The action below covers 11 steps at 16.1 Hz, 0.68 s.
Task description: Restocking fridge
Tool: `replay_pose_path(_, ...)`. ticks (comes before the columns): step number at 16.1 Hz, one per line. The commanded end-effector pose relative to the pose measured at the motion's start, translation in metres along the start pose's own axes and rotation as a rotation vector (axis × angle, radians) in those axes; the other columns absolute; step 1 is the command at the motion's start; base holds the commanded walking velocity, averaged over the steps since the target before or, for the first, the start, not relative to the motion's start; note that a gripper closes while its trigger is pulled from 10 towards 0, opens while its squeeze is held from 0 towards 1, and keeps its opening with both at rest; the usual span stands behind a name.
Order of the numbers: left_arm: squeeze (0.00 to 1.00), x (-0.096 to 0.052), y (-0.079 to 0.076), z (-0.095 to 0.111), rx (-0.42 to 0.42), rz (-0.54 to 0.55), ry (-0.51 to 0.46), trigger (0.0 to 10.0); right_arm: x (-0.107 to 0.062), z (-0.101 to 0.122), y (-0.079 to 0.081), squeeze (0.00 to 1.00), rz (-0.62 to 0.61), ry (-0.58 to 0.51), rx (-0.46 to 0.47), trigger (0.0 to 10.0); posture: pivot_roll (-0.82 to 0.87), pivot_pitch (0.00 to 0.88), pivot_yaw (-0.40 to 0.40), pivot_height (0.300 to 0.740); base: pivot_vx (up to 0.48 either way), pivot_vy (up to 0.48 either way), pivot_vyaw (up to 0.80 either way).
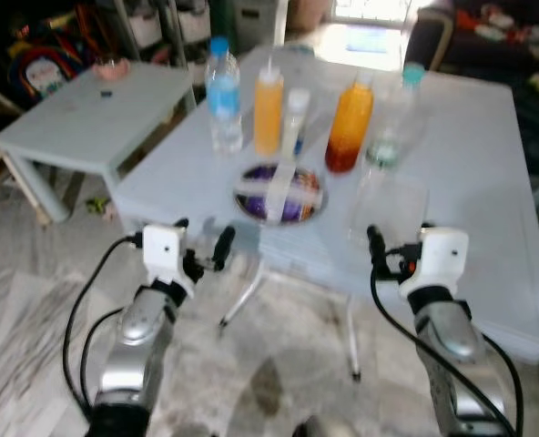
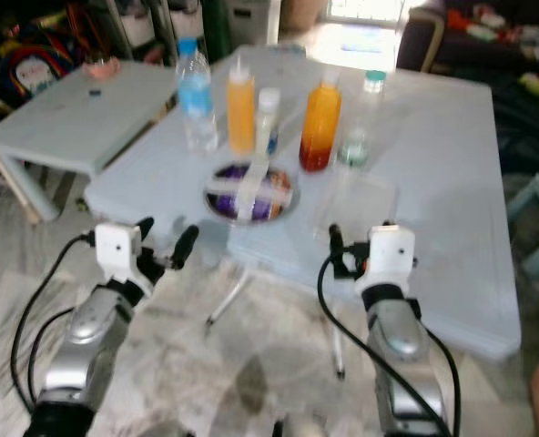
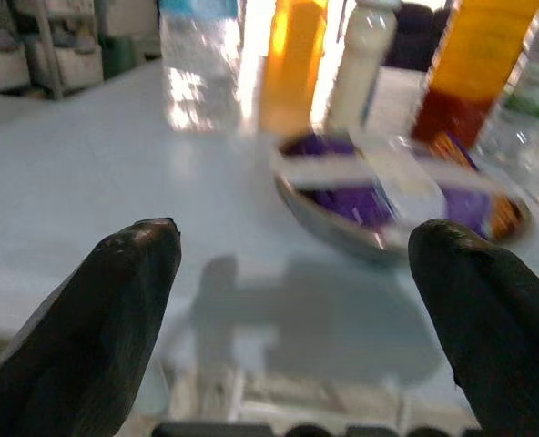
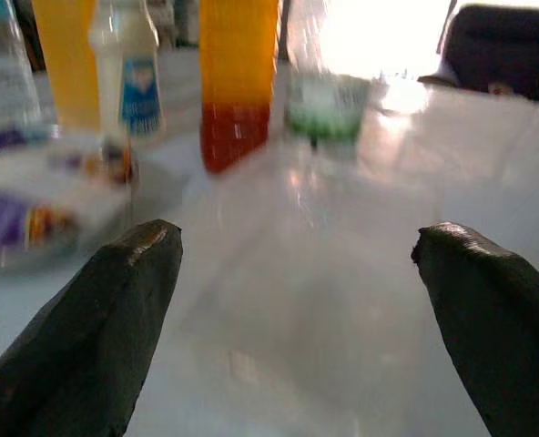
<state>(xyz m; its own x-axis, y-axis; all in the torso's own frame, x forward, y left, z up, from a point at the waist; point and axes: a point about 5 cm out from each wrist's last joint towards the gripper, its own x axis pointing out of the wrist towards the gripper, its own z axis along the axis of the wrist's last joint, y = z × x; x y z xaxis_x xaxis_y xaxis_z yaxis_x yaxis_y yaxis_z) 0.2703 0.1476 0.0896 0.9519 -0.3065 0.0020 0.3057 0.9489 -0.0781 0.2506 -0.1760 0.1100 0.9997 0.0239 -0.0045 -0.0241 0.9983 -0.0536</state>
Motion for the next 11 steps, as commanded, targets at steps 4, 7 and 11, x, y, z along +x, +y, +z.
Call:
replay_pose_path(4,0.0,-0.012,0.021,0.005,0.067,0.061,0.011,10.0,0.006,0.012,0.002,0.0,-0.017,-0.037,-0.045,10.0,-0.03,0.035,-0.009,0.74,0.0,0.0,0.0)
replay_pose_path(7,0.0,-0.017,0.019,0.003,0.07,0.049,0.022,10.0,0.008,0.013,-0.008,0.0,-0.127,-0.04,-0.027,10.0,-0.02,0.042,-0.005,0.74,0.0,0.0,0.0)
replay_pose_path(11,0.0,-0.019,0.014,0.001,0.056,0.029,0.042,10.0,0.005,0.02,-0.018,0.0,-0.149,-0.051,0.045,10.0,-0.02,0.051,0.0,0.74,0.0,0.0,0.0)
